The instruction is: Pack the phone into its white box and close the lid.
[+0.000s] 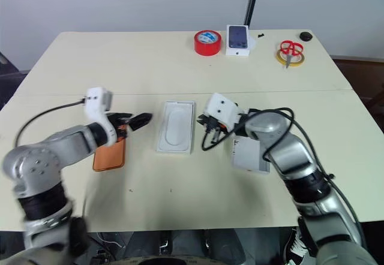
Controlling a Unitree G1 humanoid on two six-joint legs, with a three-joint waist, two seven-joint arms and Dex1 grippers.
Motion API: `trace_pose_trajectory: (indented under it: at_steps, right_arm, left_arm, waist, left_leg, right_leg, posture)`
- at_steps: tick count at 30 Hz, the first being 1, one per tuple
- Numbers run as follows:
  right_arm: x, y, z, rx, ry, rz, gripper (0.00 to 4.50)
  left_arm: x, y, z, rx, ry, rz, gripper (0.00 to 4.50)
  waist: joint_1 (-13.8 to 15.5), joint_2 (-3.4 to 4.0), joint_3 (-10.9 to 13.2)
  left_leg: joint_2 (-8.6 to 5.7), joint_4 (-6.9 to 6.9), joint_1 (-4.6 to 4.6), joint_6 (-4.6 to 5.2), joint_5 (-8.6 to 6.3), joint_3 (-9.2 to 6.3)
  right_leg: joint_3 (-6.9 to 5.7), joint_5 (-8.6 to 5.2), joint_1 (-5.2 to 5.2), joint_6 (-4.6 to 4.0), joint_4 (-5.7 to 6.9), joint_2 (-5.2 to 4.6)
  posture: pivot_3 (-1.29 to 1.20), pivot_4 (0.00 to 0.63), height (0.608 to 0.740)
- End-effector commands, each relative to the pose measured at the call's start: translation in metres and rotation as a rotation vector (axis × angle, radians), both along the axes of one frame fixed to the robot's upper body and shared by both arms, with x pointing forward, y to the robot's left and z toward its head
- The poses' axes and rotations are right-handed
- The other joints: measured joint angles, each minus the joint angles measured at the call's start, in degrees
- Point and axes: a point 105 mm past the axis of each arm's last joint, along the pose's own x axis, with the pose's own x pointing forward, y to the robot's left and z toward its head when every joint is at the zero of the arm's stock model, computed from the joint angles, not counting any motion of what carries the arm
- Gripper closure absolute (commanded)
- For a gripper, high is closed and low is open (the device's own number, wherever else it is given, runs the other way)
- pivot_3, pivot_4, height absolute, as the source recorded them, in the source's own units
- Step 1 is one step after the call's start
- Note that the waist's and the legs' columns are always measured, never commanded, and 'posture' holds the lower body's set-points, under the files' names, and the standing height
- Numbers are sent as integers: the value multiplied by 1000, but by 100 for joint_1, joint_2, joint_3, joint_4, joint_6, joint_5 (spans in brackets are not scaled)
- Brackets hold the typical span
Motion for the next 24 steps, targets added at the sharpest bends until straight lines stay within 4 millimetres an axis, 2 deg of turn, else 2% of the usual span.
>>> trace_pose_trajectory:
  at_steps: [1,6,10,13,16,24]
  right_arm:
    - [12,16,6,-6,-60,-39,4437]
    - [27,47,0,-49,-115,-50,4437]
    - [42,61,-9,-91,-140,-80,4437]
    - [55,65,-16,-123,-157,-122,4437]
    - [63,67,-20,-137,-173,-160,4437]
    - [65,71,-23,-144,-214,-166,4437]
  left_arm:
    - [-11,1,14,69,-152,-123,162]
    - [-34,7,6,166,-205,-275,162]
    - [-50,2,-2,223,-226,-391,162]
    - [-63,-3,-9,238,-219,-461,162]
    - [-67,-5,-13,235,-213,-467,162]
    - [-70,-9,-21,208,-199,-438,162]
  waist:
    - [0,0,0]
    - [-2,0,0]
    - [-4,-1,-1]
    - [-12,-1,0]
    - [-22,-1,0]
    - [-30,0,0]
  left_leg:
    - [-1,0,-1,1,0,2]
    - [-5,2,-11,33,-19,3]
    - [-6,6,-23,44,-25,2]
    - [-7,8,-34,46,-26,3]
    - [-7,9,-39,48,-27,3]
    - [-6,9,-39,51,-28,2]
  right_leg:
    - [0,0,0,0,0,-5]
    - [-1,0,-7,-1,-3,-13]
    - [-4,0,-15,-1,-3,-17]
    - [-5,0,-26,-1,-1,-20]
    - [-5,0,-31,-1,0,-20]
    - [-5,0,-31,0,2,-18]
  posture:
    - [0,150,690]
    - [0,150,690]
    - [0,150,690]
    - [0,150,690]
    - [0,150,690]
    - [0,150,690]
